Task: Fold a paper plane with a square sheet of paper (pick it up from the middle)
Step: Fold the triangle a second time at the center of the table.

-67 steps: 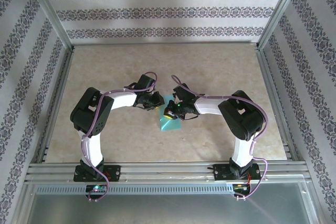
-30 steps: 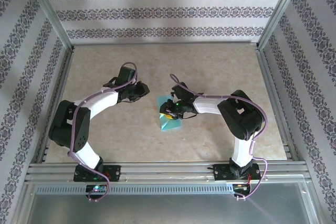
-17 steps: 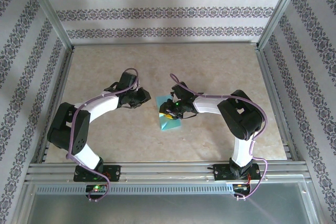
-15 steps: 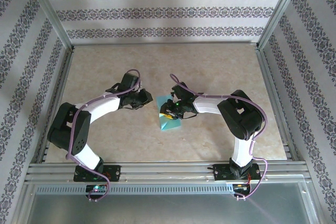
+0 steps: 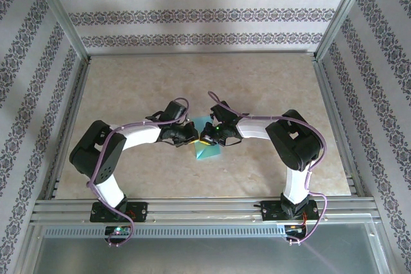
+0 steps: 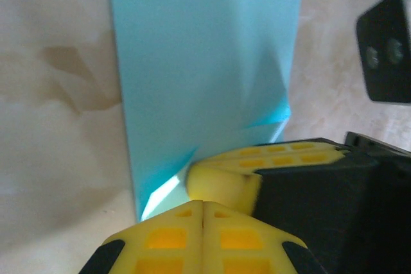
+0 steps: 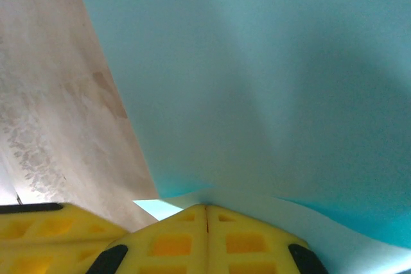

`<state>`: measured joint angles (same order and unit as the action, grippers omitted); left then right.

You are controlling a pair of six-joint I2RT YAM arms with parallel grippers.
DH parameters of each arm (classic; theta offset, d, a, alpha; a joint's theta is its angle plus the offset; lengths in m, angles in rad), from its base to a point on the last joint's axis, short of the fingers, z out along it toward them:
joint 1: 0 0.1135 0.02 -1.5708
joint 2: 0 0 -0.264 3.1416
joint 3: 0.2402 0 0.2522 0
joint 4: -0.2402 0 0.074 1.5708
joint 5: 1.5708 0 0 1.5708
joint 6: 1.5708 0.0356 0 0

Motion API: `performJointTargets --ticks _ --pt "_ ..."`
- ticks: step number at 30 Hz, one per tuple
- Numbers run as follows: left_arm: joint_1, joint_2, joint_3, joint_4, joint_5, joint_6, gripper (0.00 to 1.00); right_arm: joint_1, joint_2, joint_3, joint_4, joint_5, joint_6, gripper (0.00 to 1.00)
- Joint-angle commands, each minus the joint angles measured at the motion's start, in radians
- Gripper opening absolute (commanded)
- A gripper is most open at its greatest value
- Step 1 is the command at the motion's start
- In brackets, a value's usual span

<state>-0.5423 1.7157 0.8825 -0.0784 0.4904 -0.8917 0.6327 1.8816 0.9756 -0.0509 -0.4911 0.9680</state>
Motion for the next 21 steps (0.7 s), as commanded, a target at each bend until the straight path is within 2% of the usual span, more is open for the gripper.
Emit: performJointTargets --ticks 1,13,21 --pt "-0.008 0.023 0.010 -0.005 -0.039 -0.010 0.02 0.004 0.029 -0.013 -0.076 0.037 -0.013 0.03" --pt "-0.009 0.084 0.030 -0.035 -0.071 -0.010 0.00 -0.002 0.012 -0.020 -0.056 0.021 -0.015 0.03" --pt "-0.010 0.092 0.028 -0.067 -0.076 -0.006 0.00 -0.017 -0.100 -0.023 -0.030 -0.003 -0.043 0.04"
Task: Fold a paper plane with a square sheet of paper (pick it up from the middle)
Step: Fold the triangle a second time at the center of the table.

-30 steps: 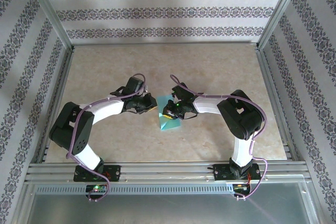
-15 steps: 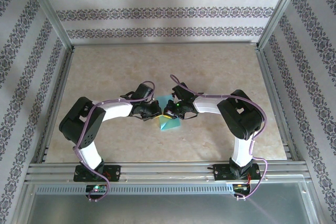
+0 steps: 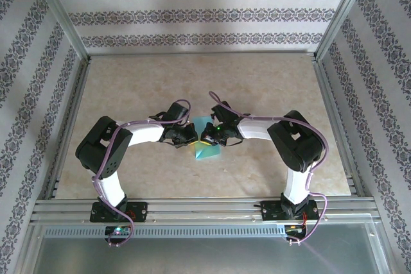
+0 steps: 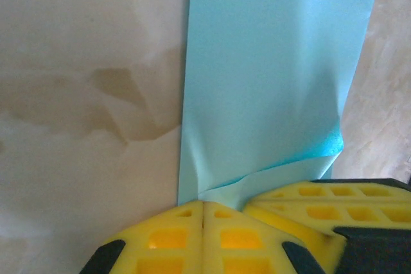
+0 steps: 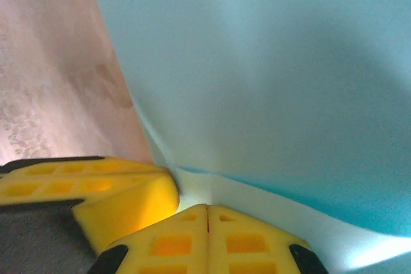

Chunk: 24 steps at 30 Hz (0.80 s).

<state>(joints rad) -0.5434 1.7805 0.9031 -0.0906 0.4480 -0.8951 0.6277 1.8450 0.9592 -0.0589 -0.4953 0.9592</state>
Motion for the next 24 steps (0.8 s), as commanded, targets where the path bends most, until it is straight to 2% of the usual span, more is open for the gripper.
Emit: performJointTargets --ticks 1,6,24 --pt "-0.009 0.026 0.008 -0.055 -0.031 -0.002 0.00 -0.013 -0.078 -0.004 -0.040 0.011 -0.042 0.04" --pt "-0.009 0.023 0.016 -0.049 -0.020 0.001 0.00 -0.014 -0.088 -0.012 -0.095 0.064 -0.077 0.04" --pt "-0.010 -0.018 0.027 -0.011 0.033 0.008 0.00 -0.037 -0.050 -0.066 -0.107 0.173 -0.065 0.04"
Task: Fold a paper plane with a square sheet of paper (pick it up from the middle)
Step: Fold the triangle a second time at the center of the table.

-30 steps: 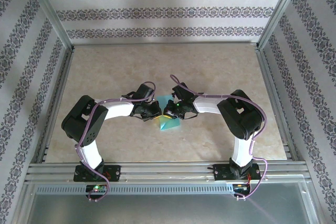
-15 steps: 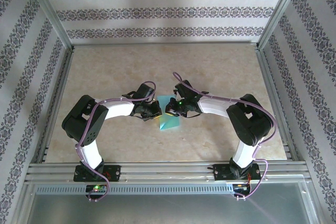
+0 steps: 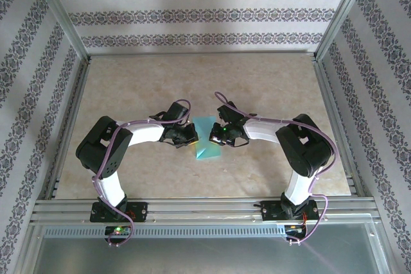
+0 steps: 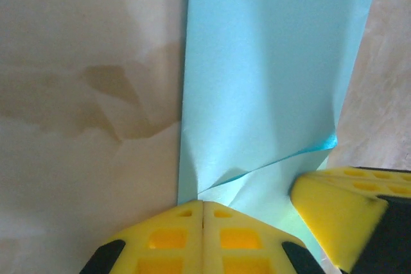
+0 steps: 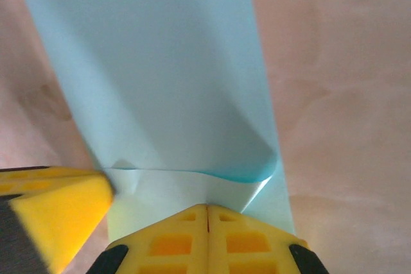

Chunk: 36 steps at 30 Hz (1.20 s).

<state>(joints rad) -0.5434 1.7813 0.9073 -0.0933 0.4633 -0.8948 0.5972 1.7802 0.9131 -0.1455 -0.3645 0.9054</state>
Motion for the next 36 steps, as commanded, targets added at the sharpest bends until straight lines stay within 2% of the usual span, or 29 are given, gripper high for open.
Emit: performJointTargets --ticks 1,8,15,21,36 --pt "-0.010 -0.030 0.025 -0.005 0.022 0.008 0.00 -0.008 0.016 -0.023 -0.020 0.046 -0.011 0.04" --pt "-0.029 -0.130 0.008 0.002 0.025 -0.022 0.07 -0.009 0.017 -0.033 -0.020 0.055 -0.007 0.04" --pt "-0.104 -0.180 -0.046 0.002 0.005 -0.095 0.11 -0.009 0.025 -0.033 -0.029 0.059 -0.003 0.04" --pt "-0.145 -0.138 -0.084 0.016 0.020 -0.138 0.11 -0.008 0.033 -0.033 -0.039 0.062 0.001 0.04" --pt "-0.145 -0.062 -0.091 0.037 0.029 -0.148 0.11 -0.009 0.038 -0.028 -0.049 0.058 0.001 0.04"
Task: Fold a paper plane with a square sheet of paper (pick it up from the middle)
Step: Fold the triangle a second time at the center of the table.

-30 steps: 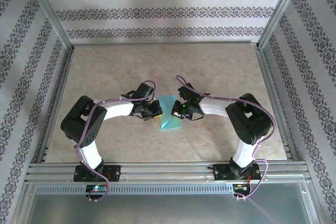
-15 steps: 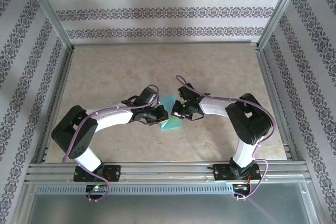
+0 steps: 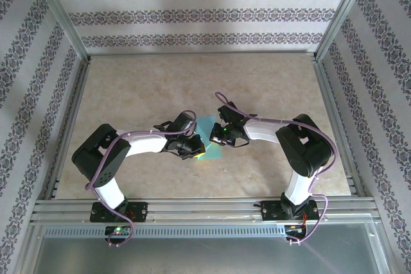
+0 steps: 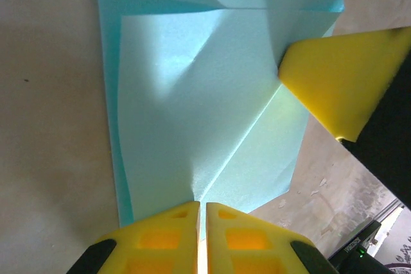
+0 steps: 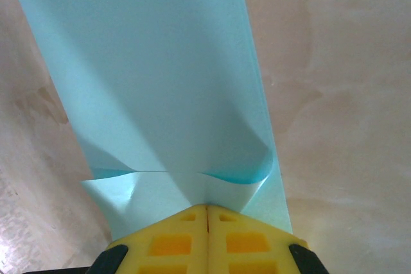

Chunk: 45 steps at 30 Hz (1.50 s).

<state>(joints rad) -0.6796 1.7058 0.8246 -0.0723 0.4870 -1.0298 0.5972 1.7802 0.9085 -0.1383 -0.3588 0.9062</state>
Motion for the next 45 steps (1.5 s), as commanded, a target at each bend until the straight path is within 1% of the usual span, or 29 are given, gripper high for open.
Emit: performJointTargets --ticks 1,7,30,34,37,40,45 --pt "-0.008 0.014 -0.010 0.012 0.004 -0.011 0.11 -0.010 0.039 -0.022 -0.058 0.053 -0.002 0.04" --pt "-0.003 0.006 -0.010 -0.032 -0.022 0.012 0.10 -0.010 0.047 -0.019 -0.064 0.052 -0.002 0.04" --pt "0.003 0.040 -0.048 -0.040 -0.033 0.013 0.07 -0.011 0.044 -0.023 -0.059 0.043 -0.007 0.04" --pt "0.005 0.041 -0.055 -0.056 -0.032 0.014 0.05 -0.027 -0.009 -0.018 -0.018 -0.005 -0.041 0.04" --pt "0.005 0.040 -0.051 -0.073 -0.036 0.019 0.04 -0.030 -0.093 -0.007 0.008 -0.031 -0.110 0.05" --pt "0.005 0.040 -0.047 -0.079 -0.034 0.022 0.02 -0.015 -0.143 -0.013 0.017 -0.037 -0.171 0.05" --pt "0.005 0.041 -0.047 -0.077 -0.032 0.024 0.01 0.023 -0.131 -0.047 0.057 -0.071 -0.164 0.04"
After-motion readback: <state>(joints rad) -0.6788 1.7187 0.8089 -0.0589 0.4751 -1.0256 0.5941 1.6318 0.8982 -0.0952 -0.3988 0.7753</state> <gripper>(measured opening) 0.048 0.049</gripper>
